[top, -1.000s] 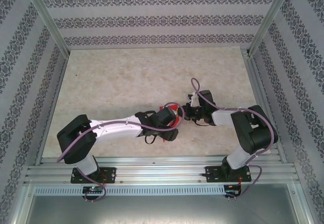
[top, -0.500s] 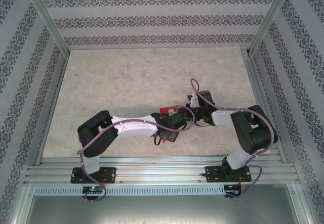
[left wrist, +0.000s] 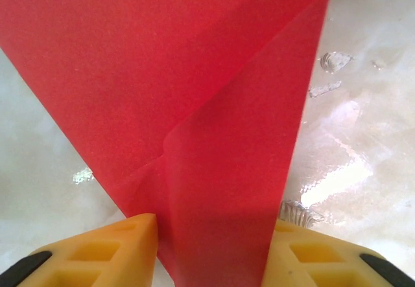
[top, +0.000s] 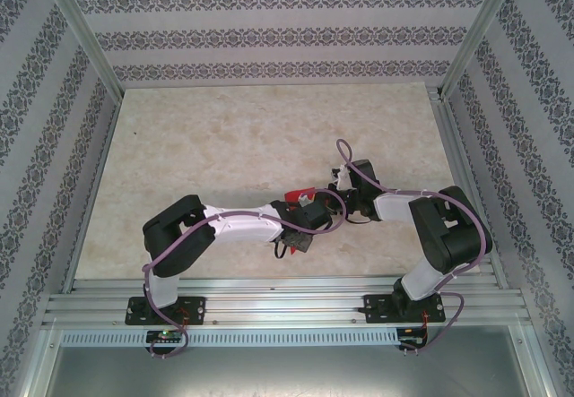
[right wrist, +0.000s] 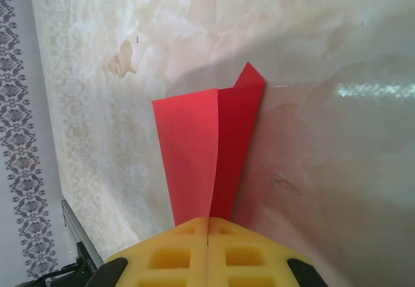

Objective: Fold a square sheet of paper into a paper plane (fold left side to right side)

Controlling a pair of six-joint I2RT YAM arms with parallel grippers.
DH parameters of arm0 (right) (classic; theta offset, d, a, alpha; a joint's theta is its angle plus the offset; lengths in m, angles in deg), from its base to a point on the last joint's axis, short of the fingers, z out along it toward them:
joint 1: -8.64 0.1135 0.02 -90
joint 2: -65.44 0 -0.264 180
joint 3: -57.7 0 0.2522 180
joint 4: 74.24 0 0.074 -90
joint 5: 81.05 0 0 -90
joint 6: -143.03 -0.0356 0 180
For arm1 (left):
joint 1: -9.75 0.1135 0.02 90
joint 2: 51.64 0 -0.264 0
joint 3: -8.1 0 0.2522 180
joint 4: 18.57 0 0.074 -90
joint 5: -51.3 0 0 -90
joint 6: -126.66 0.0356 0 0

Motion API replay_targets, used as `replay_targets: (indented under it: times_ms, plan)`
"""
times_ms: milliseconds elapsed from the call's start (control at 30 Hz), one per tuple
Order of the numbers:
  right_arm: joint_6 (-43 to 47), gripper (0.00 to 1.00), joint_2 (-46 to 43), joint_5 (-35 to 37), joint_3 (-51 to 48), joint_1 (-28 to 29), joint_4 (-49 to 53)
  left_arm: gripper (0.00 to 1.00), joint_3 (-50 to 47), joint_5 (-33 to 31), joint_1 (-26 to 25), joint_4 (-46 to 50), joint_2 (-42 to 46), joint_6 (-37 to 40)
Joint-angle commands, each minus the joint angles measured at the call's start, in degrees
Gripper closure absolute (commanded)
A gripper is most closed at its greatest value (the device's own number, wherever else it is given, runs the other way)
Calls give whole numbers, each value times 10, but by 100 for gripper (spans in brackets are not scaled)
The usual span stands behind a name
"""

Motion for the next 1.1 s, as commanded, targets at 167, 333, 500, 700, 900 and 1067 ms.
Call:
replay_targets:
  times_ms: [167,333,500,700,900,1067]
  plan:
    - [21,97,12,20,21,7,26,54,28,-20,-10,30,-3,6]
    - [21,97,15,23,22,7,28,44,43,-35,-19,50,-5,7]
    - [19,98,17,22,22,7,28,42,61,-54,-29,71,-1,13]
    - [16,98,11,22,22,8,33,47,69,-49,-36,67,-16,12]
    - [14,97,9,19,19,8,28,52,75,-67,-38,78,-34,3]
    - [15,97,6,19,19,10,30,60,76,-86,-38,89,-43,-9]
